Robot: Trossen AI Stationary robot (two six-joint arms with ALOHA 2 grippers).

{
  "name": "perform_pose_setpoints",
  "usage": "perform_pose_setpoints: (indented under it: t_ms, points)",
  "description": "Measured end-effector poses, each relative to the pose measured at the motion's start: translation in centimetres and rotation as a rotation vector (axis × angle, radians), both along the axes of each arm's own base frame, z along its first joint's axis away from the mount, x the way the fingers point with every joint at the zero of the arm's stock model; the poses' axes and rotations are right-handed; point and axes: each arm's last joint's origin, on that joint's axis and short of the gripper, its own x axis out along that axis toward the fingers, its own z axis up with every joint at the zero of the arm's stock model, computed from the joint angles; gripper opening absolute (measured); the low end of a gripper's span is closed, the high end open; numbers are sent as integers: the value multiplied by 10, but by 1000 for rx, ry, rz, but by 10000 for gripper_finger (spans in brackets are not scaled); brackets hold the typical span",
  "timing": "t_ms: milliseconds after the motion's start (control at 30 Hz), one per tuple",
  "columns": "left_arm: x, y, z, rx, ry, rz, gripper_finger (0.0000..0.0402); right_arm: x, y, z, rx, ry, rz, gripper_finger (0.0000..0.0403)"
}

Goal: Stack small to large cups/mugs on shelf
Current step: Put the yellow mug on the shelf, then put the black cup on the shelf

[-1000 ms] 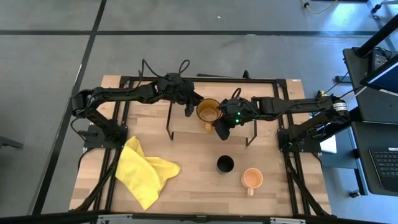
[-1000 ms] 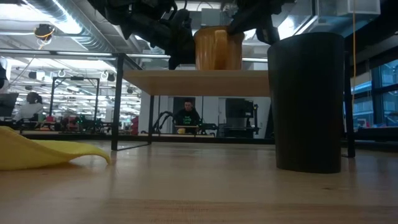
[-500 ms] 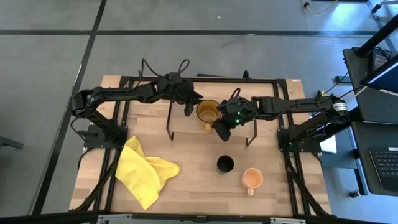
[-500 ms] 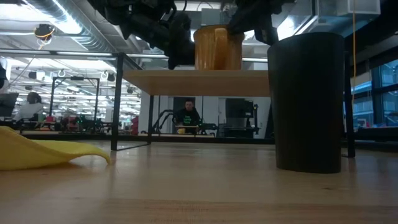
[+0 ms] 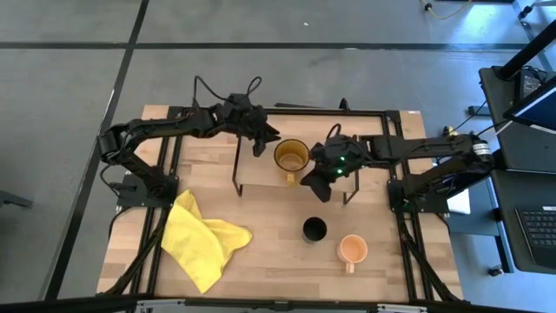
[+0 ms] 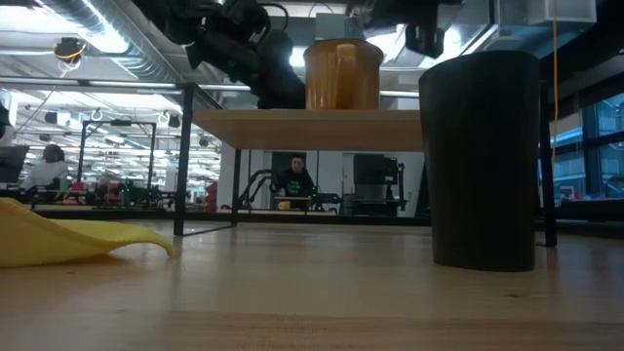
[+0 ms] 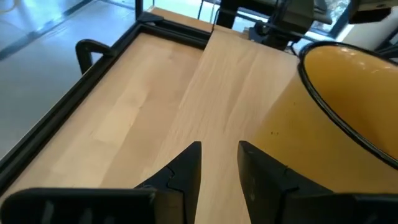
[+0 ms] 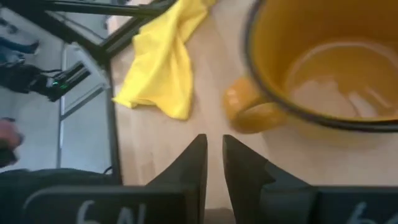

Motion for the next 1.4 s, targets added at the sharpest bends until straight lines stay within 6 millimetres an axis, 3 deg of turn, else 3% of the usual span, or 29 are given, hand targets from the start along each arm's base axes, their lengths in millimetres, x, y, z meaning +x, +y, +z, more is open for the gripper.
perform_pose_setpoints:
  t_ms: [233,433,633,833,967,1200,1400]
  points:
    - [-13,17,-1,-19,18,28,99,-16,24,9,27,4,46,53]
    - [-43,3,17,23,123,2,99,-31,45,12,13,40,74,53]
    - [-94,-48,62,55,124,-57,99,-55,52,16,3,114,31,53]
    - [-134,-105,85,18,112,-90,99,-73,54,14,30,222,-8,53]
    - [-142,-130,85,-68,145,-81,99,-79,52,10,49,307,-57,69]
    - [-141,-167,76,-180,258,-115,99,-76,53,10,95,304,-102,161]
    - [-137,-197,70,-141,282,-121,99,-74,62,4,50,333,-70,200]
